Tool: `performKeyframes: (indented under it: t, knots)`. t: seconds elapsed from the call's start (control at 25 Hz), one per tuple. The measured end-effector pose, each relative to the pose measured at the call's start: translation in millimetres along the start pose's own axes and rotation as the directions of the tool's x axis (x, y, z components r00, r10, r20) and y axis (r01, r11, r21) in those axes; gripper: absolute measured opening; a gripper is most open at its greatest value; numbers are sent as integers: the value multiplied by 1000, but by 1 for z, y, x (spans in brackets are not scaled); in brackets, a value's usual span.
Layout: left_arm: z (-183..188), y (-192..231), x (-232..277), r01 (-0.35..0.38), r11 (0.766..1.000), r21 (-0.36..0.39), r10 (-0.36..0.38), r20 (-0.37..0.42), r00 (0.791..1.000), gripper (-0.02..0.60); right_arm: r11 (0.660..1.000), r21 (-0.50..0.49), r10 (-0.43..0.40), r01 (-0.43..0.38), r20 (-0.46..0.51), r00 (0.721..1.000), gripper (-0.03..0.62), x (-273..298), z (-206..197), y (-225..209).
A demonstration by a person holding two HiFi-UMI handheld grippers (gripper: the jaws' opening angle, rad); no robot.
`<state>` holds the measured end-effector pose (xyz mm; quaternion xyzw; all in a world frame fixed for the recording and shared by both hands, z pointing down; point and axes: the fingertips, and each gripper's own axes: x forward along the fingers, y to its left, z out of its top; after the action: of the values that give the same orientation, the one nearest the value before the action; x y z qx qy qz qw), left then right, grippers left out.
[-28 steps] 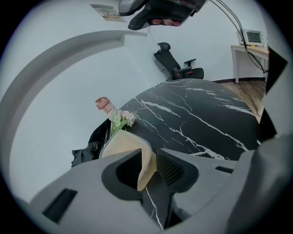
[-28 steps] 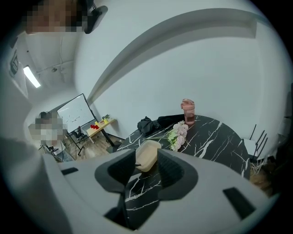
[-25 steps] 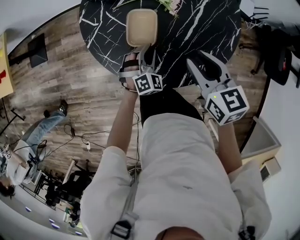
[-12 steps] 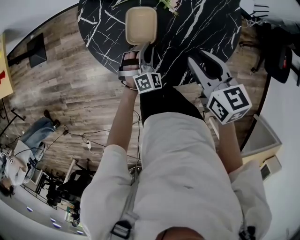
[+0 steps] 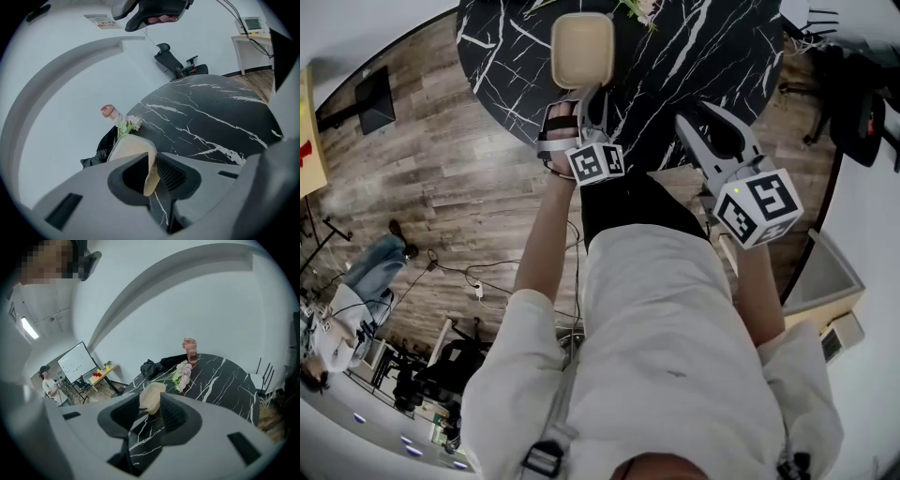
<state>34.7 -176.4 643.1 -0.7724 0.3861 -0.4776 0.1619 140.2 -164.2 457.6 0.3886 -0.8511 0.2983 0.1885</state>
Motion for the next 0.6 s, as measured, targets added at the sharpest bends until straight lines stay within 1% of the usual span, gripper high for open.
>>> performKeyframes:
  t: [0.24, 0.6]
  knots:
    - [3, 3, -2, 3, 1000, -14, -3, 6, 1000, 48, 1000, 3, 1, -1, 6, 1000, 141, -1, -1, 0]
    - [6, 5, -3, 7, 1000, -3, -7, -3, 1000, 44, 1000, 4, 2, -2, 17, 1000, 140, -6, 2, -1]
